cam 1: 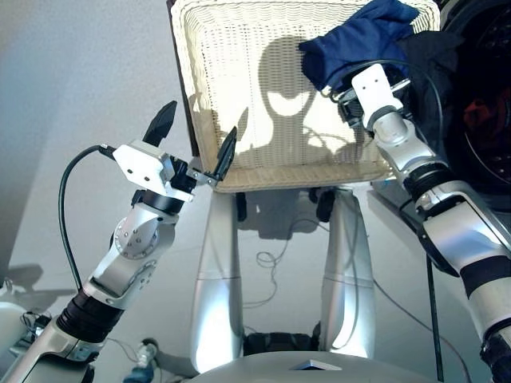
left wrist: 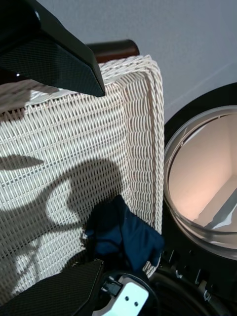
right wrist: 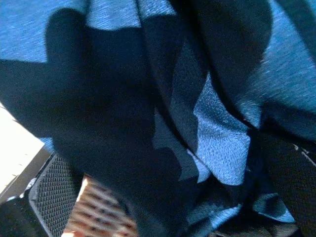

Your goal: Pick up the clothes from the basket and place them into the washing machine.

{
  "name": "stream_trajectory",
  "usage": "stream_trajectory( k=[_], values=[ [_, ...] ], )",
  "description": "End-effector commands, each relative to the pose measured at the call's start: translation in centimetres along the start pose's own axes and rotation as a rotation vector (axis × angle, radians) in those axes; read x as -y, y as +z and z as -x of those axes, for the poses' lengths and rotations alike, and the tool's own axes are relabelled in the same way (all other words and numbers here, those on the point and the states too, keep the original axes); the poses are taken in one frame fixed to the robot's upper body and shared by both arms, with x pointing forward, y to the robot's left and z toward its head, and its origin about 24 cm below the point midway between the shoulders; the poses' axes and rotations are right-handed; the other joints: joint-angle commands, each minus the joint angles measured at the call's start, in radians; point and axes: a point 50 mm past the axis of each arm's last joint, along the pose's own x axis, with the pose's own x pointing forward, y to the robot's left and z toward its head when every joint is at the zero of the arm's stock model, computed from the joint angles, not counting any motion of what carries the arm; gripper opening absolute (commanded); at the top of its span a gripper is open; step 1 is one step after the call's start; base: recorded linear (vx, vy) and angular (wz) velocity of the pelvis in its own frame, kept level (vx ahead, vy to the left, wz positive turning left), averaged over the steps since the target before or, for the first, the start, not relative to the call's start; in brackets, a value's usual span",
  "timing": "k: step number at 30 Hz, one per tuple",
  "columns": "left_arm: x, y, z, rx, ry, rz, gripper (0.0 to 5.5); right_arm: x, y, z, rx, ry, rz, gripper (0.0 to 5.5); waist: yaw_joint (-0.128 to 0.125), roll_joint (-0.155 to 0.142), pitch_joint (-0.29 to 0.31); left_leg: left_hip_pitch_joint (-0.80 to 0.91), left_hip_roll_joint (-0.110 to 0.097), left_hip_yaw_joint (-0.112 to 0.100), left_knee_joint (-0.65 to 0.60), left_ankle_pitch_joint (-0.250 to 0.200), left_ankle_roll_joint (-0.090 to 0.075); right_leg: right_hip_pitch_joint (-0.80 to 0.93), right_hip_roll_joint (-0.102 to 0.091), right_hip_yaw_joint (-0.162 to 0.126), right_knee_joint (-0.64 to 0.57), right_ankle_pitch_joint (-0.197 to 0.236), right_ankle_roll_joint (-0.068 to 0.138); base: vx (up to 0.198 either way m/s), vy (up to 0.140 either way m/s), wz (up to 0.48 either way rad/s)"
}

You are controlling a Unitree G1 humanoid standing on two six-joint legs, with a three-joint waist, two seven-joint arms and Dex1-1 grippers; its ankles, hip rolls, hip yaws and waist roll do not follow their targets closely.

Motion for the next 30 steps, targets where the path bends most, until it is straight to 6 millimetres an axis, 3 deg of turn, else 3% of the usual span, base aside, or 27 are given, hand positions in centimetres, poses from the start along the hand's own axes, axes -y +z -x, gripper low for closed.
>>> stream_trajectory(
  k=[1, 12, 13, 14, 15, 17, 18, 19, 20, 30],
  values=[
    [1.4, 2.2, -0.2, 0.129, -0.045, 0.029, 5.50, 5.4, 3.3, -0.7, 0.096, -0.153, 0.088, 5.50, -0.011, 0.037, -0.016, 0.001, -0.001, 0.042, 0.035, -0.028, 0.018, 0.010, 0.020, -0.024, -0.134, 0.122, 0.012, 0.000, 0.000, 0.000],
    [1.4, 2.5, -0.2, 0.134, -0.051, 0.025, 5.50, 7.2, 3.6, -0.9, 0.076, -0.198, 0.112, 5.50, -0.007, 0.041, -0.016, -0.010, -0.001, 0.038, 0.036, -0.028, 0.017, -0.003, 0.023, -0.024, -0.135, 0.121, 0.011, 0.000, 0.000, 0.000],
    [1.3, 2.5, -0.2, 0.134, -0.048, 0.025, 5.50, 7.4, 3.5, -0.8, 0.070, -0.203, 0.119, 5.50, -0.005, 0.041, -0.016, -0.014, 0.000, 0.037, 0.039, -0.031, 0.017, -0.006, 0.023, -0.026, -0.130, 0.117, 0.011, 0.091, -0.016, 0.003],
    [1.4, 2.3, 0.1, 0.121, -0.045, 0.032, 5.50, 7.1, 3.2, -0.8, 0.062, -0.194, 0.121, 5.50, -0.005, 0.042, -0.016, 0.008, 0.000, 0.034, 0.055, -0.065, 0.012, 0.014, 0.024, -0.024, -0.112, 0.084, 0.016, 0.000, 0.000, 0.000],
    [1.3, 2.6, -0.1, 0.136, -0.044, 0.025, 5.50, 7.6, 3.7, -0.9, 0.072, -0.207, 0.124, 5.50, -0.004, 0.043, -0.016, -0.025, -0.001, 0.035, 0.051, -0.034, 0.016, -0.018, 0.025, -0.029, -0.119, 0.114, 0.012, 0.000, 0.000, 0.000],
    [1.2, 2.6, -0.1, 0.135, -0.035, 0.029, 5.50, 7.9, 3.8, -0.9, 0.072, -0.211, 0.135, 5.50, -0.002, 0.042, -0.016, -0.041, -0.001, 0.034, 0.073, -0.040, 0.017, -0.033, 0.028, -0.033, -0.099, 0.105, 0.014, 0.001, -0.008, 0.014],
    [1.3, 2.4, 0.2, 0.123, -0.030, 0.040, 5.50, 7.8, 3.6, -0.9, 0.063, -0.206, 0.145, 5.50, -0.001, 0.041, -0.016, -0.037, -0.003, 0.031, 0.105, -0.072, 0.014, -0.031, 0.032, -0.035, -0.061, 0.071, 0.019, 0.000, 0.000, 0.000],
    [1.2, 2.6, 0.0, 0.134, -0.030, 0.035, 5.50, 8.1, 3.9, -0.9, 0.072, -0.214, 0.145, 5.50, -0.001, 0.042, -0.016, -0.062, -0.002, 0.032, 0.102, -0.050, 0.017, -0.055, 0.032, -0.036, -0.067, 0.092, 0.015, 0.117, -0.020, -0.013],
    [1.4, 2.2, 0.3, 0.114, -0.025, 0.050, 5.50, 7.9, 3.4, -0.8, 0.057, -0.208, 0.155, 5.50, 0.000, 0.041, -0.016, -0.042, -0.002, 0.026, 0.134, -0.093, 0.013, -0.039, 0.033, -0.037, -0.028, 0.048, 0.021, 0.000, 0.000, 0.000],
    [1.5, 2.3, 0.2, 0.112, -0.035, 0.052, 5.50, 8.4, 3.5, -0.8, 0.053, -0.215, 0.193, 5.50, 0.007, 0.043, -0.016, -0.090, -0.006, 0.019, 0.193, -0.111, 0.008, -0.080, 0.016, -0.053, 0.045, 0.015, 0.019, 0.012, -0.002, 0.001]
  ],
)
